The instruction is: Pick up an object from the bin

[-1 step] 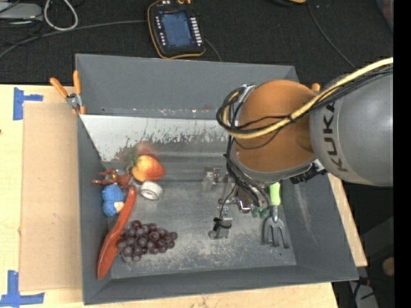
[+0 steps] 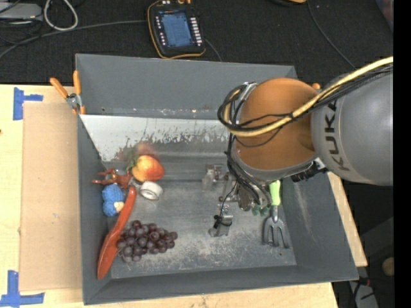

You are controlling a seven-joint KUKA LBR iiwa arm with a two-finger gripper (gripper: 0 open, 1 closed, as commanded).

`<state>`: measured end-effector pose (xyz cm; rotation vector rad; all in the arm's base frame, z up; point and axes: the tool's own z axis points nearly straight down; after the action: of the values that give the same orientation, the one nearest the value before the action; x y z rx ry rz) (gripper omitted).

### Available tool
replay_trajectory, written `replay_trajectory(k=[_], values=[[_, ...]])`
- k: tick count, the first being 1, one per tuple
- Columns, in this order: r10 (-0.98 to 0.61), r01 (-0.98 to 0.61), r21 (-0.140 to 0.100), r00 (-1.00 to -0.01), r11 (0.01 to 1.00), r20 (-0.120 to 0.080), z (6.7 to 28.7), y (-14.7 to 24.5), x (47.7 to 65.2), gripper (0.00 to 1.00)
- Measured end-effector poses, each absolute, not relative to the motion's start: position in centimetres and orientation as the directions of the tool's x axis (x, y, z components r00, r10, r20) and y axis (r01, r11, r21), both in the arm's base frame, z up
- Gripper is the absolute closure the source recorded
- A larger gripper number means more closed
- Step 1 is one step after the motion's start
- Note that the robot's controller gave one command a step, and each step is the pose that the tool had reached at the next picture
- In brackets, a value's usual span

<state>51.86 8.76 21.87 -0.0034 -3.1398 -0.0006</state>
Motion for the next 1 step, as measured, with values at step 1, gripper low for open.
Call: replay_trajectory(k=[1], values=[[-0.060, -0.060, 0.001, -0.998, 0.998, 0.002, 8.13, 17.28, 49.75, 0.00]])
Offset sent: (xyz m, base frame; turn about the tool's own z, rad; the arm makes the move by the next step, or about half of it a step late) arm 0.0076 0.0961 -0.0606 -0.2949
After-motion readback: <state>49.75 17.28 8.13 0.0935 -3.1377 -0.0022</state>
